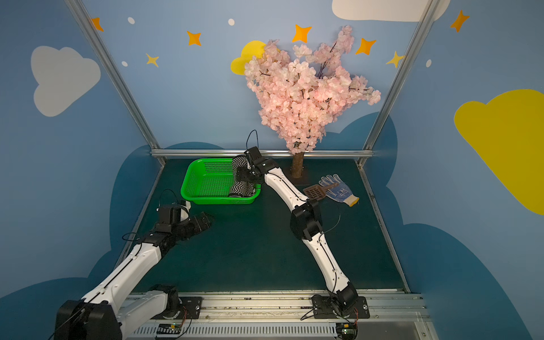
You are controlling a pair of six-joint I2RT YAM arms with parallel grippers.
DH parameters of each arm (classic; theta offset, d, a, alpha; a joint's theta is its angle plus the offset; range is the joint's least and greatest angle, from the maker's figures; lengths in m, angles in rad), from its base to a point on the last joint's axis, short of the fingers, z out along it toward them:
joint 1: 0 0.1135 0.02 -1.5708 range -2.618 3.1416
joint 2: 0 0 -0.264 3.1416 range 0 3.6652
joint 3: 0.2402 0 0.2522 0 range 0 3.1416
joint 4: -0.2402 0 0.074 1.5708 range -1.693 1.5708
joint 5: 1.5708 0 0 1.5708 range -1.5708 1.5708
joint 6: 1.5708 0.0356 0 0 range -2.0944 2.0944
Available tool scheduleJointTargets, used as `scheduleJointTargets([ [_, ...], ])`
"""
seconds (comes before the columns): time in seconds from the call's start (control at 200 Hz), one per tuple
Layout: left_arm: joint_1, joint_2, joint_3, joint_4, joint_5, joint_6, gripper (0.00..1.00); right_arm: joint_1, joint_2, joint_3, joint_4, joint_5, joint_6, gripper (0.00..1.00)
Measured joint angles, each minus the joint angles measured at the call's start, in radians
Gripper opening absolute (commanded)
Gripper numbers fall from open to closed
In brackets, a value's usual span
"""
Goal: Roll up the scarf and place it into the basket
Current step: Place the scarf in the basket, then reset both arms
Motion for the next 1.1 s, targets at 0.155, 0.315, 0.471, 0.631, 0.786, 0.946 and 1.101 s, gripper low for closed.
scheduleJointTargets([
  [0.155,0.037,-0.013,0.000,-0.001,-0.022,0.002,1.00,0.008,-0.093,-0.032,-0.022,0.066,-0.031,0.89],
  [0.315,0.051,-0.059,-0.015,0.026,-0.085,0.001,1.00,0.021,-0.218,-0.156,-0.026,0.119,-0.063,0.89],
  [0.471,0.067,-0.161,-0.123,0.148,-0.196,-0.010,1.00,0.031,-0.453,-0.482,0.001,0.158,-0.137,0.89],
  [0.631,0.068,-0.224,-0.222,0.258,-0.352,0.006,1.00,0.031,-0.803,-0.915,0.107,0.259,-0.228,0.89],
  [0.786,0.069,-0.284,-0.298,0.402,-0.510,0.097,1.00,-0.076,-1.141,-1.303,0.241,0.304,-0.295,0.91],
  [0.946,0.070,-0.216,-0.370,0.603,-0.602,0.190,1.00,-0.268,-1.371,-1.630,0.420,0.333,-0.358,0.92],
  [1.101,0.071,-0.014,-0.446,0.816,-0.645,0.267,1.00,-0.353,-1.462,-1.851,0.584,0.347,-0.424,0.92],
])
